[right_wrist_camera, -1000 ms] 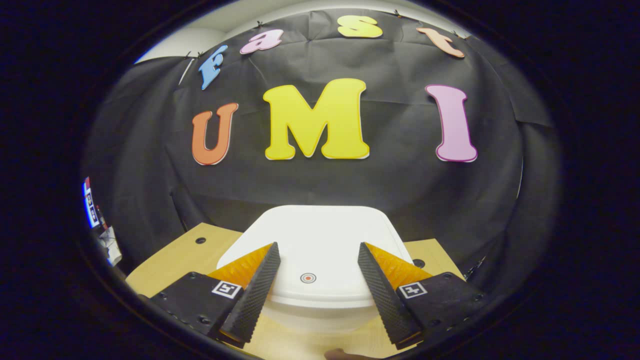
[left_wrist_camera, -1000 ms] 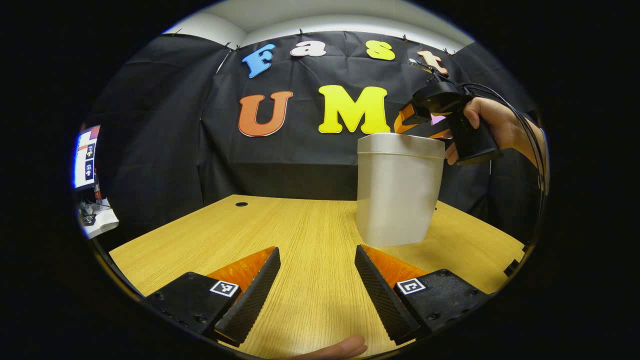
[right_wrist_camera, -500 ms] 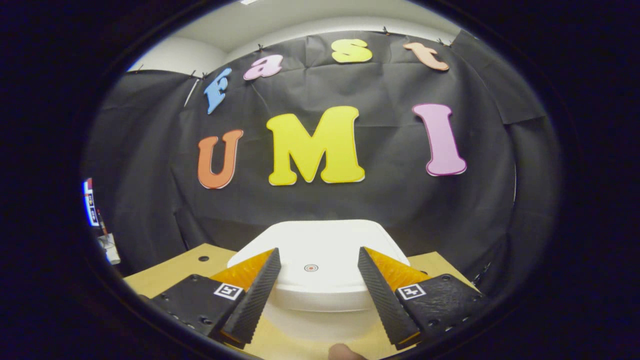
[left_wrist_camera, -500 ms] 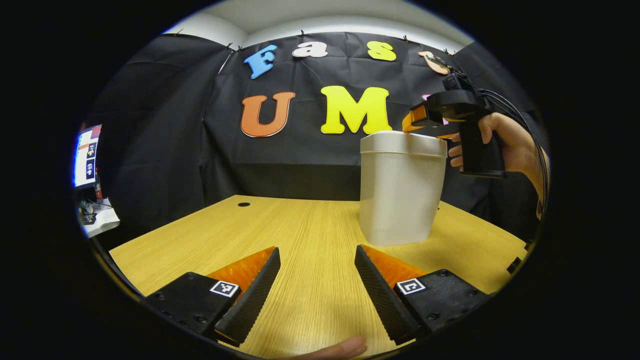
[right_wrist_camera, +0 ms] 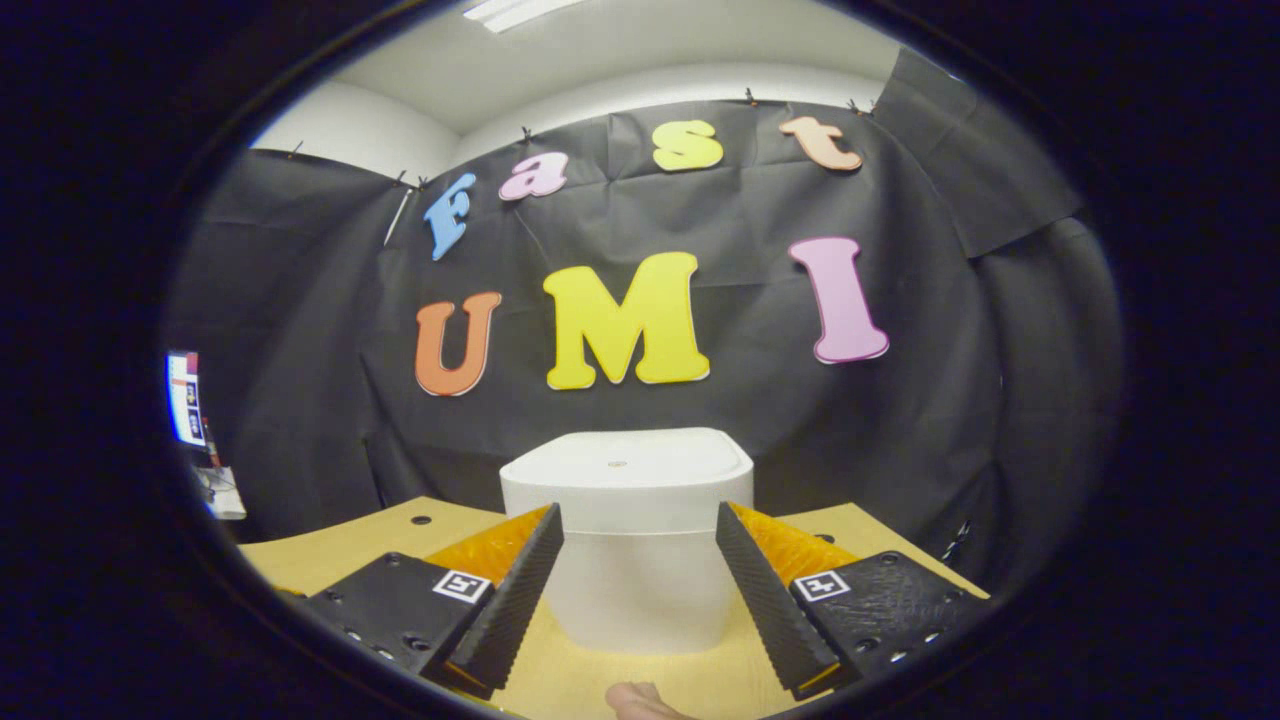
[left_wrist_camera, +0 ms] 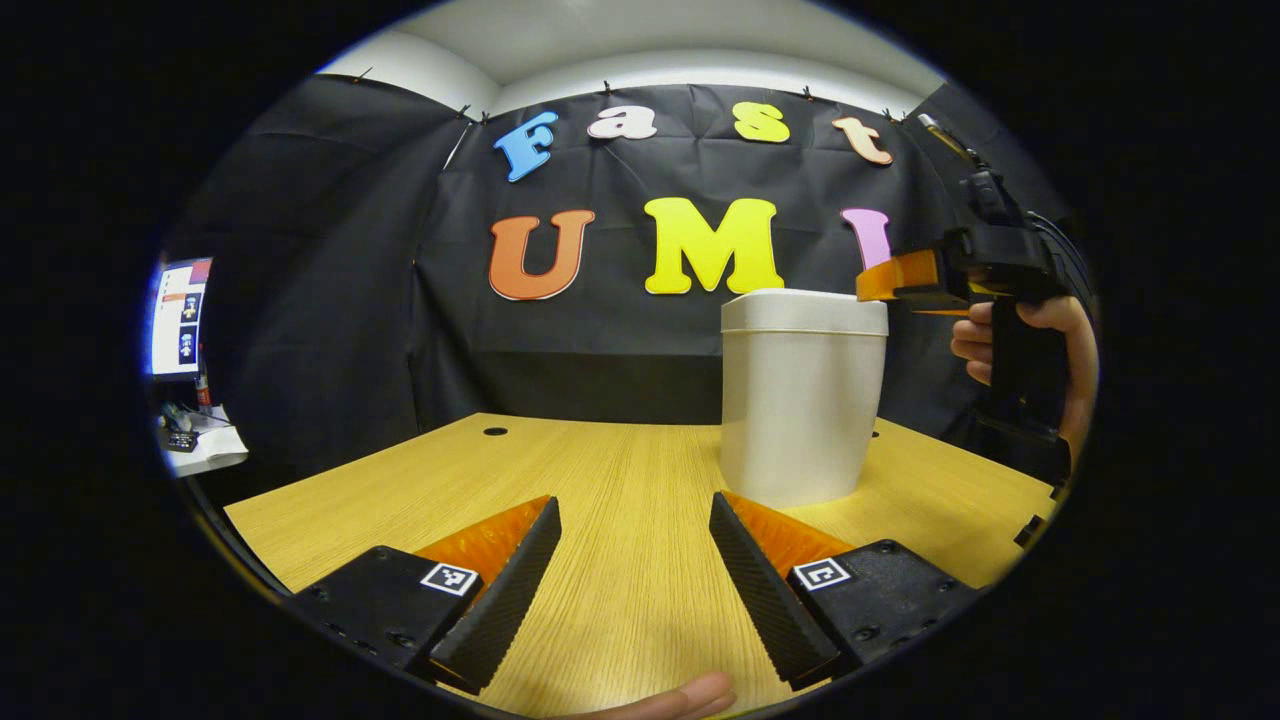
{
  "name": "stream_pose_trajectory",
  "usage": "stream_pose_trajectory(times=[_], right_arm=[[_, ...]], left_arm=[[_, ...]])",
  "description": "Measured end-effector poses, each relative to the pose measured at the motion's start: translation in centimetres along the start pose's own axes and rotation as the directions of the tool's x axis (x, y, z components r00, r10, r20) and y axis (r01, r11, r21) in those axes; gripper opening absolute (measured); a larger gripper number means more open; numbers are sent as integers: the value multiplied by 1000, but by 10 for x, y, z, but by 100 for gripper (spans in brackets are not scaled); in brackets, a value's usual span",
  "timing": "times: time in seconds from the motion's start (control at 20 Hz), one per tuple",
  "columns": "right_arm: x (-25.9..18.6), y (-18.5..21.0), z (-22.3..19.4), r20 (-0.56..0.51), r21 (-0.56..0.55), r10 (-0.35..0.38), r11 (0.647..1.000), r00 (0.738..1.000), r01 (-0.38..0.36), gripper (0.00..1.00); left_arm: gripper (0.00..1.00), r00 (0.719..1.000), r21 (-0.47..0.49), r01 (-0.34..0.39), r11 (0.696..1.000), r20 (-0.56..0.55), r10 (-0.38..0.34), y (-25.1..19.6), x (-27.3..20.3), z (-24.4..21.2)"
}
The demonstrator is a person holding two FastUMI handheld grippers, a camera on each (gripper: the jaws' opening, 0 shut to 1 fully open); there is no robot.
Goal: Press the lid of the desktop garbage bin to open it, pick up the crumpled paper on the desktop and throw it into the bin, then pick up the pop can on the desktop and drop it into the bin, and finally close the garbage bin lid.
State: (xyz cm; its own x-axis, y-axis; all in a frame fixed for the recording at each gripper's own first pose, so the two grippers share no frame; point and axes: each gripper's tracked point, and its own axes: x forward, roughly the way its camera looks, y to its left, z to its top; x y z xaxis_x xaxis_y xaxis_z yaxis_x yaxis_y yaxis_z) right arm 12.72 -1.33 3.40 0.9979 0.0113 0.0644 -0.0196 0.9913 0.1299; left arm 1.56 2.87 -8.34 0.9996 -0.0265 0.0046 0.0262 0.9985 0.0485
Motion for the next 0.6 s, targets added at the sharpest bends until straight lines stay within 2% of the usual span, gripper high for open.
stream_pose_trajectory(times=[0.25, 0.45, 0.6], right_arm=[[-62, -16, -21, 37, -141, -34, 989, 999, 39, 93], [-105, -29, -36, 23, -170, -75, 982, 997, 78, 97], [-129, -31, -48, 3, -196, -64, 979, 998, 63, 95]], left_arm=[[98, 1000, -24, 5, 1000, -4, -5, -1, -2, 5], [98, 1000, -22, -4, 1000, 25, 5, 1, -7, 21], [98, 999, -19, -13, 1000, 34, 14, 1, -8, 25]])
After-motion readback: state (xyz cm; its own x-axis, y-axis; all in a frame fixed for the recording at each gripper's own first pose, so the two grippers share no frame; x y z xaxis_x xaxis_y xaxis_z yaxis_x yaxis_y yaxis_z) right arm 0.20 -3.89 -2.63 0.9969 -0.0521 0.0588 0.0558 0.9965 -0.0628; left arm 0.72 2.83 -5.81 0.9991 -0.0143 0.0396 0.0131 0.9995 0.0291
